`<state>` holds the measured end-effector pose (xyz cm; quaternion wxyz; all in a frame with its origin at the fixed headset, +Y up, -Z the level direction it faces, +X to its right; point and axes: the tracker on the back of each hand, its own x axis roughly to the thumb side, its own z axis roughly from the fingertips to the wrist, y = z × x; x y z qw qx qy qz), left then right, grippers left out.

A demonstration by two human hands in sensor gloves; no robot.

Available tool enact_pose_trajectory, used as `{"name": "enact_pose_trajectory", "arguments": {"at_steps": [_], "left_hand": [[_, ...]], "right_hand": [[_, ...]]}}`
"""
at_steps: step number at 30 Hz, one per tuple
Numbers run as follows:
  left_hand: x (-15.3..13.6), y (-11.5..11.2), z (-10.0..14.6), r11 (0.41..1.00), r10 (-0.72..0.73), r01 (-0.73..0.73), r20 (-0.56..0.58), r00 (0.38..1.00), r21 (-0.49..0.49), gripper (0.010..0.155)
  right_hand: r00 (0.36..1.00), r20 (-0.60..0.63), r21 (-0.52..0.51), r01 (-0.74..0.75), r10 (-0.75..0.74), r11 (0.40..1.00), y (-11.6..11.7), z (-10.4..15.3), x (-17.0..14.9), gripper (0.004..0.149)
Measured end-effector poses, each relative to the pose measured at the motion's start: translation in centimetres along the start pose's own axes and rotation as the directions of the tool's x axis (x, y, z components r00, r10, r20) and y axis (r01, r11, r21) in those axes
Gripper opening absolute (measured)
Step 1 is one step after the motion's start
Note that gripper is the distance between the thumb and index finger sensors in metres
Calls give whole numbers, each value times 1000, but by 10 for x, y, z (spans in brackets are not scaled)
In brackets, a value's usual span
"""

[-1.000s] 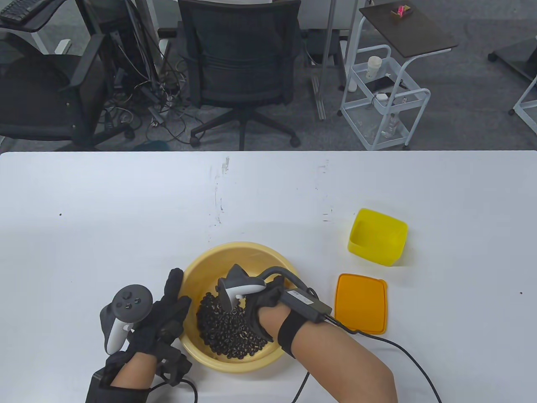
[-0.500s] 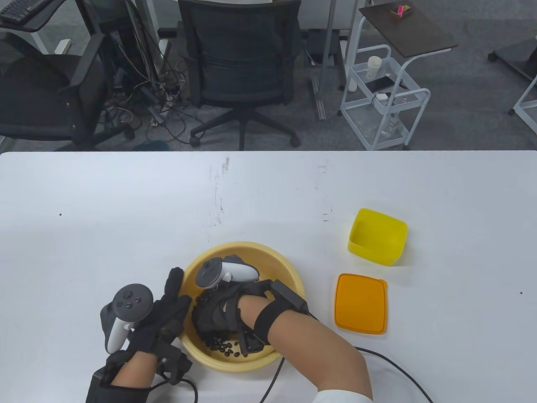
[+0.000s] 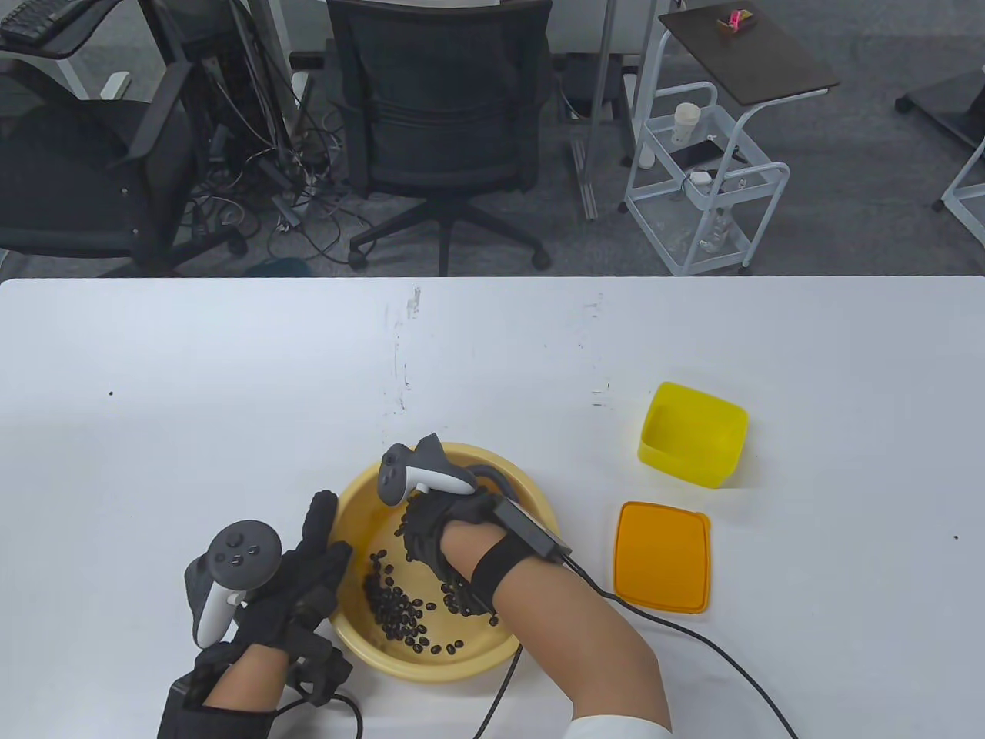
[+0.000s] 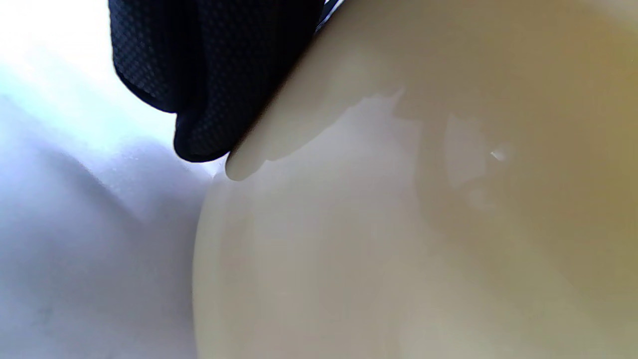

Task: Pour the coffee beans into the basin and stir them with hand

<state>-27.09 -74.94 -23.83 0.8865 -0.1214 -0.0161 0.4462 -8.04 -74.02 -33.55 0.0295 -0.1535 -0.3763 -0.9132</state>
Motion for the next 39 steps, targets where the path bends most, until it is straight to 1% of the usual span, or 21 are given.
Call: {"name": "enact_pose_trajectory", "arguments": {"at_steps": [3,4,6,8,9,10,13,14,15,17,18,19,20,22,23,24,26,27,29,34,39], "left_hand": [[0,0,0,1000,2,-2,-1,1000,2,65],[0,0,0,1000,0,0,-2,1000,5,65],[0,0,0,1000,-4,4,-4,1000,8,65],[0,0,0,1000,-4,4,-5,1000,10,65],[0,0,0,1000,-6,6,-6,1000,11,65],[0,0,0,1000,-9,9,-7,1000,13,65],[0,-1,0,1000,-11,11,-8,1000,14,66],[0,-1,1,1000,-13,13,-10,1000,14,66],[0,-1,0,1000,-16,16,-10,1000,12,67],[0,0,0,1000,-10,10,-12,1000,11,66],[0,0,0,1000,-9,9,-12,1000,10,65],[0,0,0,1000,-8,8,-12,1000,9,64],[0,-1,0,1000,-7,7,-13,1000,9,63],[0,0,0,1000,-7,7,-12,1000,8,62],[0,0,0,1000,-6,6,-12,1000,7,62],[0,0,0,1000,-6,6,-13,1000,7,62],[0,0,0,1000,-6,6,-13,1000,6,62],[0,0,0,1000,-4,4,-13,1000,5,62],[0,0,0,1000,1,-1,-15,1000,3,61],[0,0,0,1000,6,-6,-18,1000,0,59],[-1,0,0,1000,9,-9,-20,1000,0,60]], "right_hand": [[995,-80,20,-60,62,998,-2,2,-7,60],[990,-112,62,-75,81,995,0,2,-11,60],[986,-137,157,-72,94,985,5,3,-16,61],[988,-137,221,-40,71,975,11,5,-18,62],[991,-129,280,-6,44,960,16,6,-18,62],[992,-123,310,8,32,951,19,8,-17,62],[996,-54,415,88,-72,905,29,10,-12,62],[987,-12,470,146,-159,871,35,10,-8,61],[965,41,516,203,-261,832,40,10,-2,62],[920,113,553,255,-375,793,43,10,7,63],[902,139,557,269,-408,785,42,10,11,63],[870,183,556,293,-458,778,39,9,15,63],[832,249,525,314,-496,791,34,7,20,63],[831,308,468,291,-463,834,28,2,23,63],[841,311,429,292,-444,855,24,-1,24,63],[841,296,408,316,-452,857,22,-2,25,63],[870,269,295,334,-414,895,15,-6,24,62],[885,259,227,334,-387,915,11,-8,23,61],[919,227,140,298,-323,944,6,-8,19,60],[975,146,20,165,-166,986,0,-7,12,60],[995,56,-10,82,-81,997,-3,-6,6,61]]}}
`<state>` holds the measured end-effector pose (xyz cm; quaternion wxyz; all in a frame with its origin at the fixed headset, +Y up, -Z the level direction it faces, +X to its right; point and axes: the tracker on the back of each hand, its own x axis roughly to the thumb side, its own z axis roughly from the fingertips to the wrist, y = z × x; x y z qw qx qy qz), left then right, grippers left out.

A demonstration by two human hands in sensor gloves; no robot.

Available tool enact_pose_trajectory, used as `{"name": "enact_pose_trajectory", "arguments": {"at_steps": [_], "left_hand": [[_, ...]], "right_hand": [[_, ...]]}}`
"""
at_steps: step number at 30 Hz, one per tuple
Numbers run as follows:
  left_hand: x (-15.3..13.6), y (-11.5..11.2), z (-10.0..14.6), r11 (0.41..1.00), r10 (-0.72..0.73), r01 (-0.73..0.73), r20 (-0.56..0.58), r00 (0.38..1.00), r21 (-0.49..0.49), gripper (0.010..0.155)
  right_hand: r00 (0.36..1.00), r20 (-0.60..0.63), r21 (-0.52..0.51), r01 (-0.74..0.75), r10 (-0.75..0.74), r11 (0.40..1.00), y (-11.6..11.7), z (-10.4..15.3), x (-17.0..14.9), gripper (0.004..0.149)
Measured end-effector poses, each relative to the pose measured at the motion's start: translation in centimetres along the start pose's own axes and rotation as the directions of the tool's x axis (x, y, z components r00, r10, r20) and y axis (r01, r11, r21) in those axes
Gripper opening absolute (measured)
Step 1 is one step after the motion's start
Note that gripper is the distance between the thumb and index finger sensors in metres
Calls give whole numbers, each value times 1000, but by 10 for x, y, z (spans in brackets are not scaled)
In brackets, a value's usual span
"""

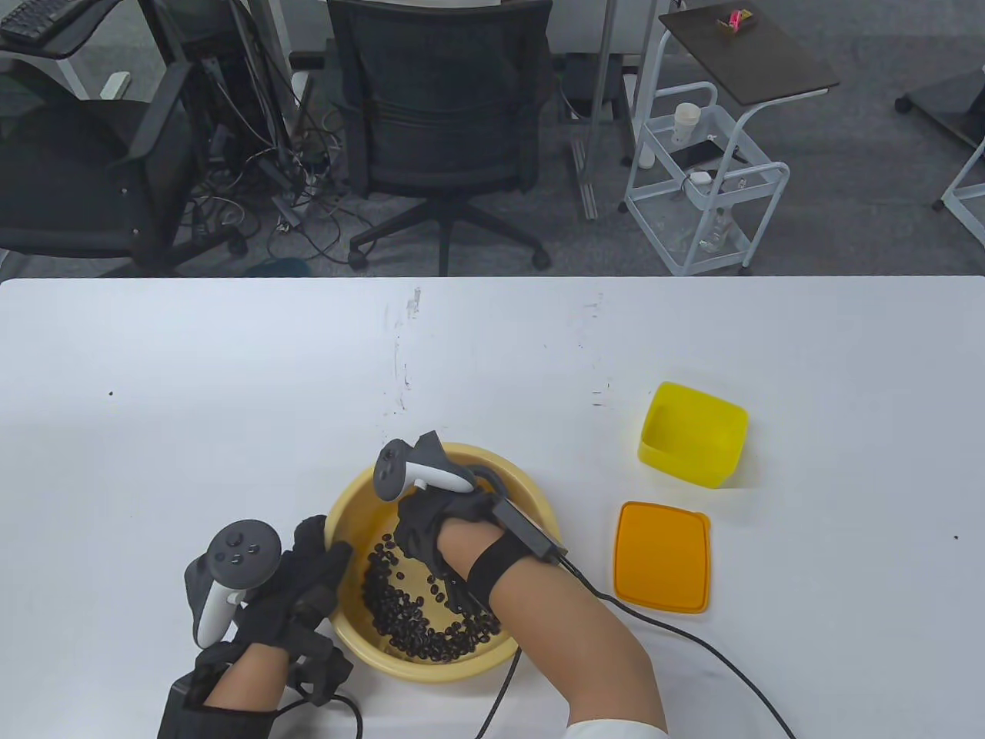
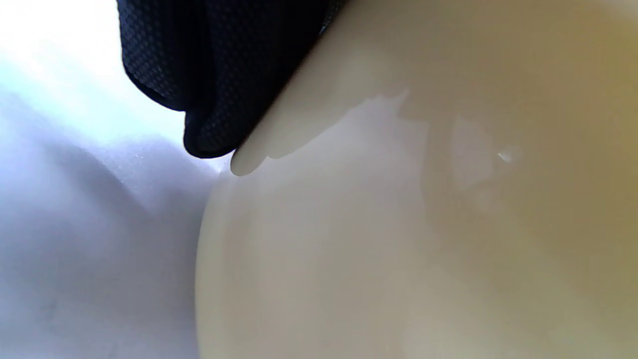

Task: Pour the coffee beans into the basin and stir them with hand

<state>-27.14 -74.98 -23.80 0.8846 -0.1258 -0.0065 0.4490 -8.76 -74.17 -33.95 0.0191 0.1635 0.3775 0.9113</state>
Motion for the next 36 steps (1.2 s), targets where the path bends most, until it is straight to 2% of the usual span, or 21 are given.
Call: {"name": "enact_pose_trajectory", "arguments": {"at_steps": [3,5,6,10,13,15,18,20,22,24,26,29,36], "left_hand": [[0,0,0,1000,4,-4,-5,1000,4,59],[0,0,0,1000,3,-3,-8,1000,6,59],[0,0,0,1000,5,-5,-10,1000,6,59],[0,-1,1,1000,4,-4,-14,1000,9,59],[0,-1,1,1000,-1,1,-17,1000,13,59],[0,-1,1,1000,-1,2,-18,1000,12,59],[0,-1,1,1000,-3,3,-16,1000,11,58],[0,-1,1,1000,-1,2,-14,1000,9,58],[0,-1,1,1000,-1,1,-13,1000,7,58],[0,-1,1,1000,0,1,-12,1000,5,57],[0,-1,1,1000,0,0,-11,1000,3,58],[0,-1,1,1000,4,-4,-9,1000,0,57],[0,-1,0,1000,3,-3,-9,1000,-3,58]], "right_hand": [[991,-86,-6,-101,100,995,-2,1,-6,63],[970,-119,57,-205,210,977,2,1,-9,65],[958,-132,121,-238,254,964,6,2,-11,65],[961,-131,243,-208,244,947,19,6,-16,64],[990,-82,390,-78,119,918,33,10,-13,64],[996,-17,500,83,-85,862,46,10,-8,63],[958,77,561,187,-276,807,52,11,4,64],[903,150,576,251,-402,778,49,10,13,66],[857,197,551,305,-476,777,43,7,19,65],[866,228,493,291,-444,820,36,3,21,65],[863,216,448,329,-457,832,30,1,21,65],[892,198,287,345,-408,894,21,-4,15,64],[951,149,105,258,-272,960,10,-3,3,62]]}}
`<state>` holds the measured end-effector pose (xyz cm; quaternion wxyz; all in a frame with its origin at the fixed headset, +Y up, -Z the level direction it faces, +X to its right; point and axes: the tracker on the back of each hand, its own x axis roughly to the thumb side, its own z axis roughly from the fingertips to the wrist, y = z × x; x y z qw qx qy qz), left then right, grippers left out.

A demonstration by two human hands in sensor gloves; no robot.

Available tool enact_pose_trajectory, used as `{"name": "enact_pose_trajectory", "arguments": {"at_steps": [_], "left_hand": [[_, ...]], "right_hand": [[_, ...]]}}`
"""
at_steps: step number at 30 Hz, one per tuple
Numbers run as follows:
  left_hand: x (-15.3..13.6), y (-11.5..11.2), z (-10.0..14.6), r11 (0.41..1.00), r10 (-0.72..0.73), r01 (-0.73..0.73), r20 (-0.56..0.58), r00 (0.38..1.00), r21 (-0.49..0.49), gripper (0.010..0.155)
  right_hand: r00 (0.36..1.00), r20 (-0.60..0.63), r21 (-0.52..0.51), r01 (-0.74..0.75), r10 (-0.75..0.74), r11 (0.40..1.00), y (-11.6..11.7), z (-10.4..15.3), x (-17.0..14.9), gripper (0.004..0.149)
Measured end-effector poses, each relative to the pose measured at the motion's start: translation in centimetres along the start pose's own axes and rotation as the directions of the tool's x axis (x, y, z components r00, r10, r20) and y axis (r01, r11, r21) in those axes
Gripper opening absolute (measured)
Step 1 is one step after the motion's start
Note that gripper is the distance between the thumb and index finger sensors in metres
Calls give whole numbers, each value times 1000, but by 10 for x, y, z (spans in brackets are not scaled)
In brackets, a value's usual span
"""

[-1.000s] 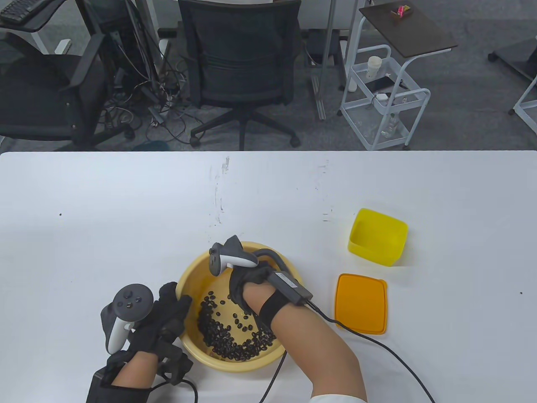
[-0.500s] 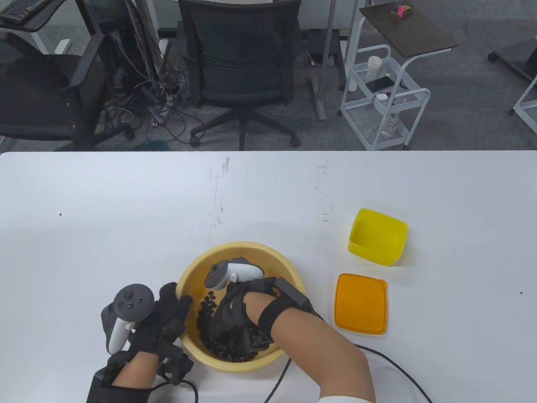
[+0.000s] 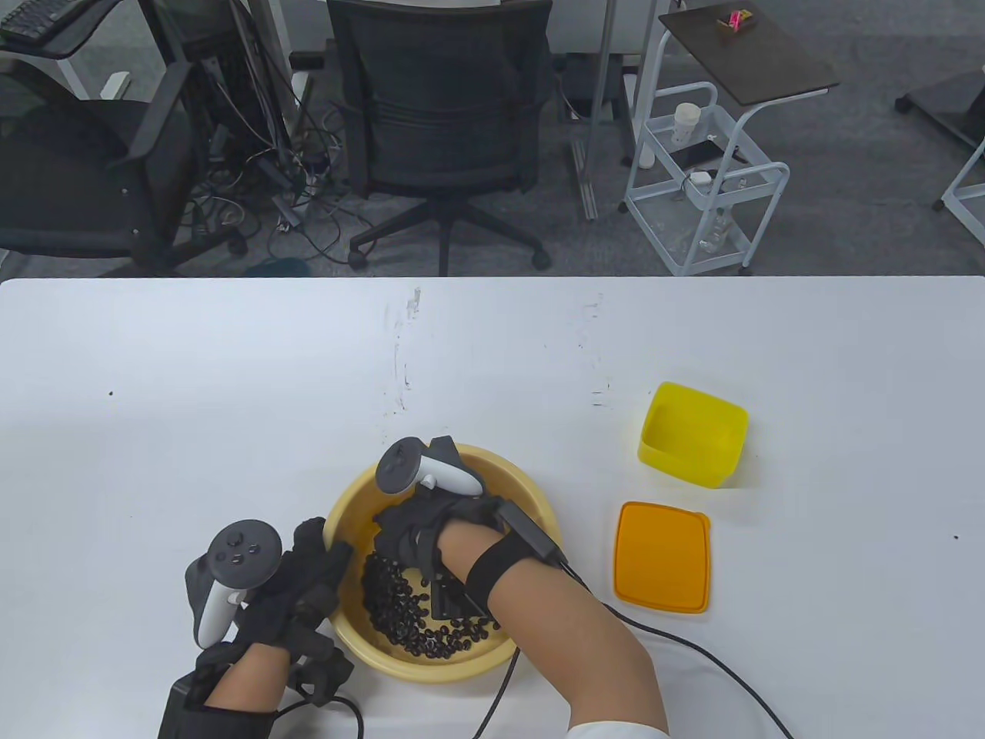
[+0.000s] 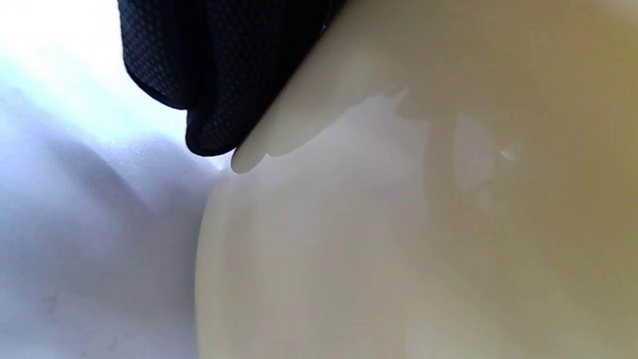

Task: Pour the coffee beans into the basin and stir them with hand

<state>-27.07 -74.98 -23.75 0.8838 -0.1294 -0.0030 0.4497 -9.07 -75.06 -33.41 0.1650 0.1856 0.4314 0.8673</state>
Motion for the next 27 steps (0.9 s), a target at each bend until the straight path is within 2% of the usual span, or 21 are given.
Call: {"name": "enact_pose_trajectory", "arguments": {"at_steps": [7,13,17,23,25,27], "left_hand": [[0,0,0,1000,3,-3,0,1000,1,57],[0,0,0,1000,3,-3,-3,1000,4,57],[0,0,0,1000,3,-3,-5,1000,7,57],[0,0,1,1000,-4,4,-9,1000,16,57],[0,-1,1,1000,-6,7,-10,1000,17,57],[1,-1,1,1000,-8,8,-10,1000,17,57]], "right_hand": [[981,-113,-63,-164,156,984,-7,4,-3,62],[904,-272,-55,-356,329,933,-12,12,-9,64],[859,-354,56,-375,370,925,-7,16,-16,65],[847,-344,243,-337,406,909,10,20,-17,65],[873,-324,300,-271,365,915,16,18,-17,65],[934,-267,377,-124,236,918,26,16,-16,64]]}}
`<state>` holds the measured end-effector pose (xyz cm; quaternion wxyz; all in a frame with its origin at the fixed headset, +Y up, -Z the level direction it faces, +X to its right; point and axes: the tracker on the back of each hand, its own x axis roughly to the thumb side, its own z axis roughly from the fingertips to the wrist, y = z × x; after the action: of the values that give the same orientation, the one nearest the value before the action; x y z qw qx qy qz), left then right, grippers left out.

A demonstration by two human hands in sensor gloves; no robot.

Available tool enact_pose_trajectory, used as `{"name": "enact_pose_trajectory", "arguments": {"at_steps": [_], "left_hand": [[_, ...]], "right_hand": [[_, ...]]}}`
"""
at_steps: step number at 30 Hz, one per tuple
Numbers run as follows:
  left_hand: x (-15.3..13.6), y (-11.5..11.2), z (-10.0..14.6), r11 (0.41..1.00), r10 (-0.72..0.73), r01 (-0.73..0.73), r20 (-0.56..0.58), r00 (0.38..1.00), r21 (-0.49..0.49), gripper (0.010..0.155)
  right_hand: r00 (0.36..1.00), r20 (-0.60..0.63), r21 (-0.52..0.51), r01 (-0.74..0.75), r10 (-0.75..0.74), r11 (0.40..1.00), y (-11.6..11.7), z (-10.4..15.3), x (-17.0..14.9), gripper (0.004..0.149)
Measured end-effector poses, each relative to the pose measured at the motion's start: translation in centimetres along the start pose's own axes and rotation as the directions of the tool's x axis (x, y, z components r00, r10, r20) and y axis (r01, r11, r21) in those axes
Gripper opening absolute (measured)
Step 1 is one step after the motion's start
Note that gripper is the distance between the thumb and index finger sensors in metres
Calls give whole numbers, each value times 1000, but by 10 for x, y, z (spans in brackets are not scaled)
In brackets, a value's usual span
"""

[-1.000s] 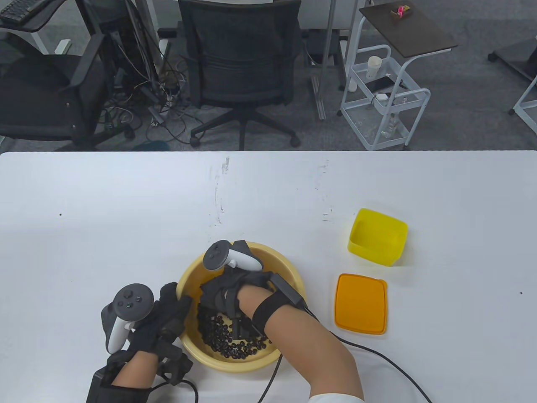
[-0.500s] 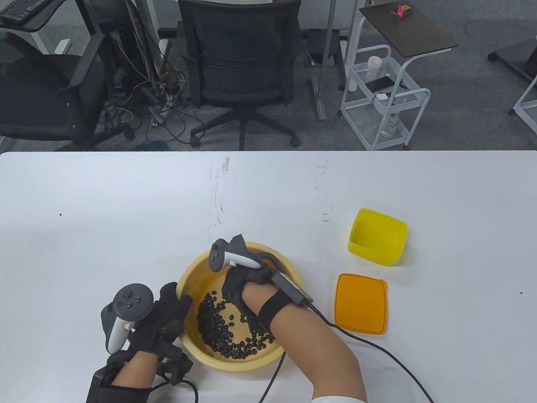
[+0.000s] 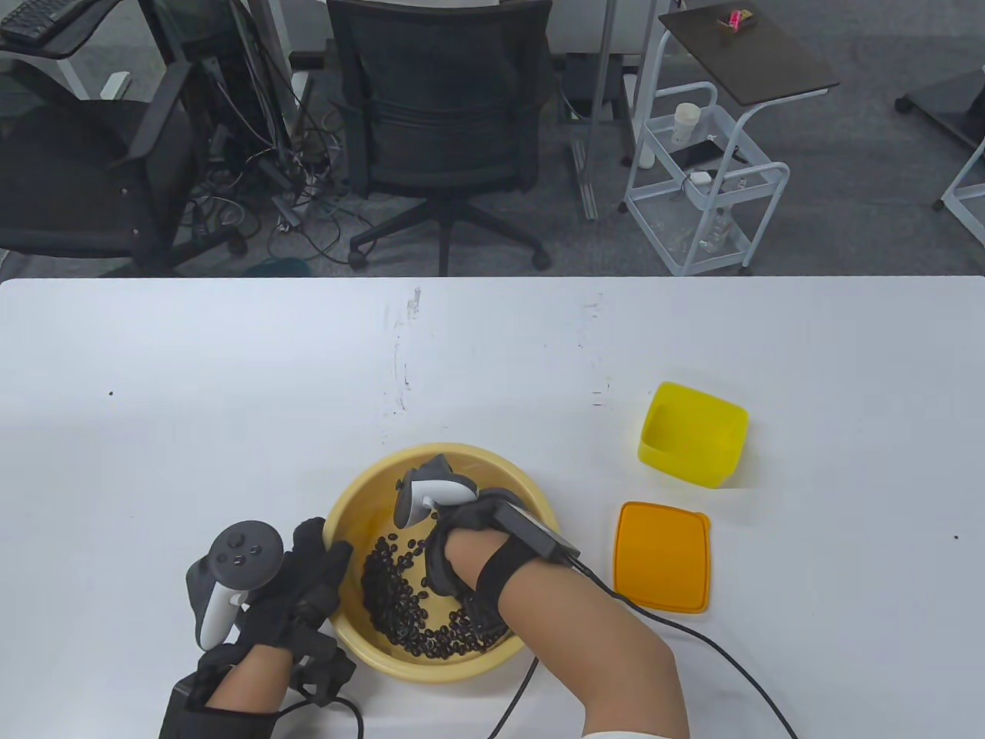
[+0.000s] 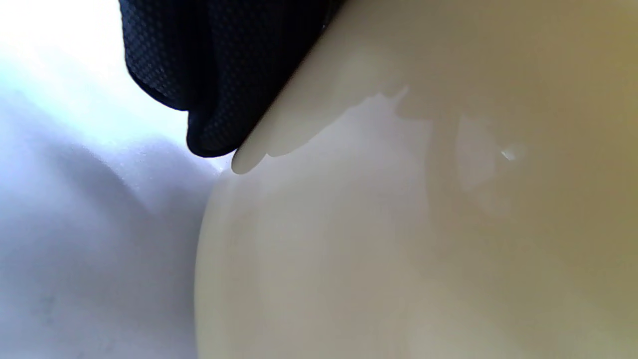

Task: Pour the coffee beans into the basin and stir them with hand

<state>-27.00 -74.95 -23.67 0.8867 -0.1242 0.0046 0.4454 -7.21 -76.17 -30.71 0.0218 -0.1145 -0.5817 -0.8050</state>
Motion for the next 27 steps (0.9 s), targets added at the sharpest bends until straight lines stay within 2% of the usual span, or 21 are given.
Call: {"name": "enact_pose_trajectory", "arguments": {"at_steps": [3,6,8,12,15,17,24,27], "left_hand": [[0,0,0,1000,-1,1,1,1000,-1,57],[0,0,0,1000,-2,2,1,1000,-2,57],[0,0,0,1000,0,0,5,1000,-5,57],[0,0,0,1000,-1,2,7,1000,-7,57],[0,0,0,1000,2,-2,9,1000,-10,57],[0,0,-1,1000,3,-2,9,1000,-11,57],[0,0,-1,1000,3,-3,9,1000,-12,57],[0,0,-1,1000,3,-3,9,1000,-12,57]], "right_hand": [[952,215,163,186,-219,969,10,-7,11,64],[856,376,233,282,-354,931,10,-11,22,66],[808,451,229,307,-380,924,5,-11,29,66],[794,472,158,350,-382,923,-6,-11,32,67],[819,449,30,386,-357,922,-14,-9,27,66],[848,430,-91,383,-311,919,-19,-7,23,65],[947,292,-345,237,-136,908,-29,0,11,64],[973,217,-410,158,-72,898,-32,2,8,64]]}}
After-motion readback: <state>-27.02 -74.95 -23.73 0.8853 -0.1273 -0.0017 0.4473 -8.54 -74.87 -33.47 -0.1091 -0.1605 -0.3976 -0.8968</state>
